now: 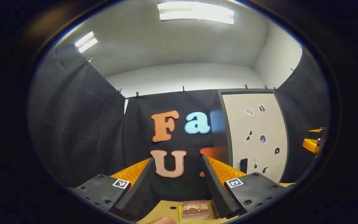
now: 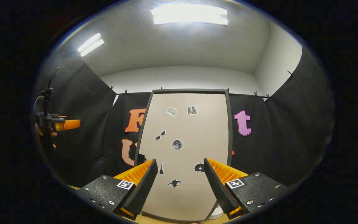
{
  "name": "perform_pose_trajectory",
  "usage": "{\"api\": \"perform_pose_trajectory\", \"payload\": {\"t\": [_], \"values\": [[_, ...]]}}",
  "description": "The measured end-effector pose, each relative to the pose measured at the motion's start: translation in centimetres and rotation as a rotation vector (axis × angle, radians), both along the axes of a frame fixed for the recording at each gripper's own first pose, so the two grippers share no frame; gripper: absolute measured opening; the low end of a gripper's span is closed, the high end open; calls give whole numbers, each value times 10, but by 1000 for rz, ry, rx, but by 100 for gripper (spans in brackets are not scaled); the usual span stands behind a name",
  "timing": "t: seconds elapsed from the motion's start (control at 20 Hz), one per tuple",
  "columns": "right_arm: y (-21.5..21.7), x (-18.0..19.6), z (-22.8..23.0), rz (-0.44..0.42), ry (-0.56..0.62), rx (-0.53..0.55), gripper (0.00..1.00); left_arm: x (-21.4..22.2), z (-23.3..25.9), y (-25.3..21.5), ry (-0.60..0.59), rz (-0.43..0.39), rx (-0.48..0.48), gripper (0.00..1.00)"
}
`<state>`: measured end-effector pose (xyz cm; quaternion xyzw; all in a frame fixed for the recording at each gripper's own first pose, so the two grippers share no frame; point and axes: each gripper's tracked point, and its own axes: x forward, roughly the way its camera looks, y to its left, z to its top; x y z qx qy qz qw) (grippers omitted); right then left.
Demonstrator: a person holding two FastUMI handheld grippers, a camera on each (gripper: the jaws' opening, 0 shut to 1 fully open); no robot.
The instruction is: Open the cabinet door with the right hand, grasp the bottle in the cabinet with the left hand and place it on the coaster, then close the cabinet door with the right hand.
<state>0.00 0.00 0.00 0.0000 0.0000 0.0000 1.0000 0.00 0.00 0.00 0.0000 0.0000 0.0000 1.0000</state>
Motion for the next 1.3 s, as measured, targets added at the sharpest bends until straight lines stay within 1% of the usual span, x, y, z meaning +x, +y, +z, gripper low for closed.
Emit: {"api": "perform_pose_trajectory", "payload": {"t": [0.05,0.1,0.15,0.2,0.25,0.3,0.35,0.55,1.0,1.3], "values": [[0,1,0,0,-1,1,93,1,0,-2,-6,-3,0,96],[1,1,0,0,-1,0,94,-2,0,-2,-10,-6,-1,99],[0,1,0,-2,0,-1,96,-2,-1,-4,-10,-9,-1,99],[1,1,0,-4,0,-1,94,-4,-2,-4,-13,-10,-1,96],[2,1,0,-4,-2,-1,94,-4,-2,-4,-14,-9,2,96],[3,1,2,-4,-6,-1,94,-5,-3,-3,-17,-8,5,99],[4,1,2,-1,-9,-4,94,-4,-3,-2,-19,-6,7,96],[13,2,-2,17,-3,-7,94,-4,-3,-1,-30,2,10,96],[15,3,-3,28,-1,-1,94,-5,-1,-6,-43,7,9,96],[26,13,-17,61,33,27,94,-5,-4,-5,-40,12,16,96]]}}
